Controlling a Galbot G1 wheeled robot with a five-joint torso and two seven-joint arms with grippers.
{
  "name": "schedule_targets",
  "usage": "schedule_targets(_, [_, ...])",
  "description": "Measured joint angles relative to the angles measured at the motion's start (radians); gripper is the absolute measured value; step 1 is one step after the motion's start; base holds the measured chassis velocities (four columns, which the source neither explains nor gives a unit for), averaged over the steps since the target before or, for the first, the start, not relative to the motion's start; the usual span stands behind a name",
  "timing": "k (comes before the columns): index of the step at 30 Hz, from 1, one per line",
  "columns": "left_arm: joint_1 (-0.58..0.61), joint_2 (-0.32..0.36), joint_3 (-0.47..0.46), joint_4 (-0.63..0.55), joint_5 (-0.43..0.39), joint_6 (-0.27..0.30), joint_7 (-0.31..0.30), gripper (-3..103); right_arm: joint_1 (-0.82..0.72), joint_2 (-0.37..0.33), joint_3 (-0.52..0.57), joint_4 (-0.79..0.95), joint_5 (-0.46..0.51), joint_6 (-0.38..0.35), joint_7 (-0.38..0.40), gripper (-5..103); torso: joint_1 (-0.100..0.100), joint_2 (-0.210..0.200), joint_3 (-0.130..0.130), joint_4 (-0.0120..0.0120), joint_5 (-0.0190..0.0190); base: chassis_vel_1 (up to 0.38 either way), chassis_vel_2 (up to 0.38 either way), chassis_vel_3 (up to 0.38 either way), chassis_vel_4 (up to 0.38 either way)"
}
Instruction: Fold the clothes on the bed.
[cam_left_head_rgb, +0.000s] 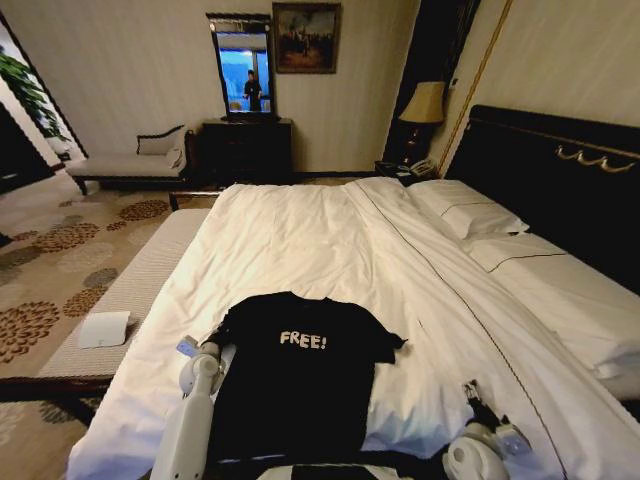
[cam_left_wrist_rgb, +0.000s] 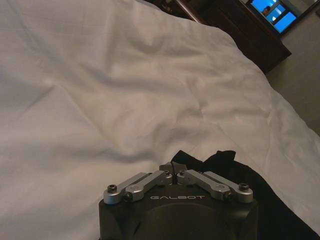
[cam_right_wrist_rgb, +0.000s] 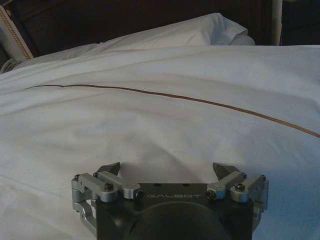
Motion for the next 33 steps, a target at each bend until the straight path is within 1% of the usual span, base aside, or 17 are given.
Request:
schedule_targets(4, [0.009,0.005,-0.009,-0.019,-0.008,0.000,0.000,0,0.002,-0.002,0.000,-0.005,0.001,0.001,0.000,100,0.000,0.000,0.000,0.0000,-0.0001,0.000,0.000,0.000,0.000])
schedule_targets(8, [0.031,0.025,-0.031,-0.058,-0.027,0.002,-0.001,0,0.008,-0.004,-0.003,-0.009,0.002,0.001,0.001,100,0.000,0.000,0.000,0.0000,0.0000,0.000,0.000,0.000,0.000])
schedule_targets(17, [0.041,0.039,-0.058,-0.070,-0.034,0.003,-0.004,0,0.017,-0.006,-0.014,-0.013,0.001,0.003,-0.001,100,0.000,0.000,0.000,0.0000,0.0000,0.000,0.000,0.000,0.000])
schedule_targets(22, [0.046,0.039,-0.077,-0.066,-0.030,-0.001,-0.028,0,0.023,-0.014,-0.019,0.002,0.016,0.020,-0.010,100,0.000,0.000,0.000,0.0000,-0.0001,0.000,0.000,0.000,0.000])
schedule_targets(23, [0.049,0.038,-0.082,-0.069,-0.029,-0.001,-0.033,-3,0.023,-0.016,-0.019,0.008,0.025,0.023,-0.011,100,0.000,0.000,0.000,0.0000,-0.0002,0.000,0.000,0.000,0.000])
schedule_targets(25, [0.052,0.038,-0.087,-0.074,-0.029,-0.001,-0.041,-3,0.023,-0.018,-0.020,0.013,0.034,0.026,-0.011,100,0.000,0.000,0.000,0.0000,-0.0002,0.000,0.000,0.000,0.000])
schedule_targets(29, [0.075,0.032,-0.125,-0.118,-0.034,-0.002,-0.094,18,0.022,-0.026,-0.025,0.031,0.038,0.034,-0.016,100,0.000,0.000,0.000,-0.0001,-0.0002,0.000,0.000,0.000,0.000])
schedule_targets(30, [0.091,0.033,-0.137,-0.143,-0.035,-0.001,-0.104,18,0.020,-0.028,-0.026,0.035,0.036,0.035,-0.019,100,0.000,0.000,0.000,-0.0003,-0.0001,0.000,0.000,0.000,0.000])
schedule_targets(31, [0.091,0.033,-0.137,-0.143,-0.035,-0.001,-0.104,18,0.020,-0.028,-0.026,0.035,0.036,0.035,-0.019,100,0.000,0.000,0.000,-0.0003,-0.0001,0.000,0.000,0.000,0.000])
schedule_targets(33, [0.152,0.039,-0.164,-0.225,-0.043,0.010,-0.128,29,0.018,-0.033,-0.028,0.042,0.044,0.036,-0.021,100,0.000,0.000,0.000,0.0000,0.0000,0.000,0.000,0.000,0.000])
